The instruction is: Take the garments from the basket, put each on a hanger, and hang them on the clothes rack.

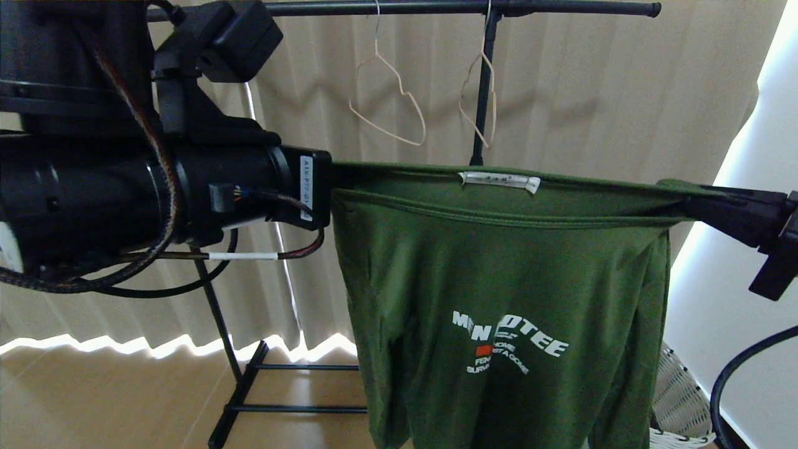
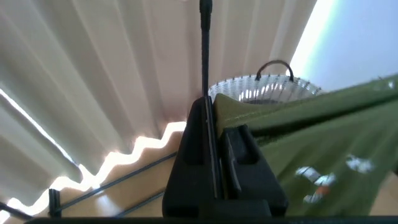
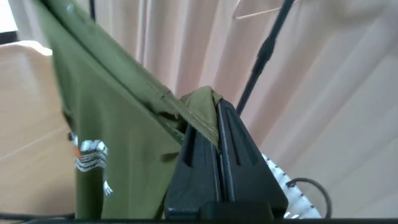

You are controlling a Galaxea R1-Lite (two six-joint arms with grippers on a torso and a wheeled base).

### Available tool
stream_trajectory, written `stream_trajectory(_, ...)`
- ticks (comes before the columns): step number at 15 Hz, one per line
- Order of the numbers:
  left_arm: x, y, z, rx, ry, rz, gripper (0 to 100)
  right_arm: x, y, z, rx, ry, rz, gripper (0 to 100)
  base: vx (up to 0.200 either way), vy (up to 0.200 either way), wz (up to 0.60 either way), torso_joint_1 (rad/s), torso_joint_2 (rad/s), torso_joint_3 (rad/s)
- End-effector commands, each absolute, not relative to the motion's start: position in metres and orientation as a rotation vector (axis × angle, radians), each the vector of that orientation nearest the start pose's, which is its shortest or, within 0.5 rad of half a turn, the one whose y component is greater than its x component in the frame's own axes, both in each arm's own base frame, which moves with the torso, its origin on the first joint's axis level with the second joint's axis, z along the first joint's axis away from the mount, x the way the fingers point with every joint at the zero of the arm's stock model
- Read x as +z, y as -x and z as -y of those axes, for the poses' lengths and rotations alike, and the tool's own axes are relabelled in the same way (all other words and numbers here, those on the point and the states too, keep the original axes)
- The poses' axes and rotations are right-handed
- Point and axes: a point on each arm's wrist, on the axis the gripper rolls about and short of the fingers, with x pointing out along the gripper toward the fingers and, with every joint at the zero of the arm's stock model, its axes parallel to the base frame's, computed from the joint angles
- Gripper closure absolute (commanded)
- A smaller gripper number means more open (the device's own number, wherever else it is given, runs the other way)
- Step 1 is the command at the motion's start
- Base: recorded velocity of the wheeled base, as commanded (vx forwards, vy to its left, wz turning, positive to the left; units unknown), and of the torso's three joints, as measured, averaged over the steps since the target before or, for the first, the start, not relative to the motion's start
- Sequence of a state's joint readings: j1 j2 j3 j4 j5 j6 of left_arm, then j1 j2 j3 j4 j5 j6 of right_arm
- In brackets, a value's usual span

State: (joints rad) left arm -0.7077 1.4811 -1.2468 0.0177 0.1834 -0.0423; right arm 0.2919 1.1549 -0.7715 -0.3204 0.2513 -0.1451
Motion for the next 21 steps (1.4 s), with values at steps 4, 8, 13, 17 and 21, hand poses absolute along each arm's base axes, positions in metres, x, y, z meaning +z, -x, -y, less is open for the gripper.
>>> stream_trajectory(4, 0.327, -0.137, 0.125, -0.719, -0.069, -0.289, 100, 0.29, -0.212, -0.073, 0.562, 0.043, 0.044, 100, 0.0, 0.0, 0.0, 0.0, 0.0, 0.0)
stream_trajectory(8, 0.322, -0.128, 0.129, -0.771, -0.077, -0.303, 100, 0.283, -0.236, -0.085, 0.581, 0.015, 0.064, 100, 0.0, 0.0, 0.0, 0.0, 0.0, 0.0)
stream_trajectory(13, 0.322, -0.131, 0.13, -0.751, -0.076, -0.305, 100, 0.278, -0.227, -0.081, 0.572, 0.016, 0.05, 100, 0.0, 0.0, 0.0, 0.0, 0.0, 0.0)
stream_trajectory(17, 0.326, -0.151, 0.138, -0.639, -0.079, -0.289, 100, 0.288, -0.21, -0.073, 0.56, 0.017, 0.093, 100, 0.0, 0.0, 0.0, 0.0, 0.0, 0.0)
stream_trajectory(21, 0.358, -0.189, 0.161, -0.559, -0.038, -0.178, 100, 0.304, -0.187, -0.061, 0.534, 0.018, 0.077, 100, 0.0, 0.0, 0.0, 0.0, 0.0, 0.0)
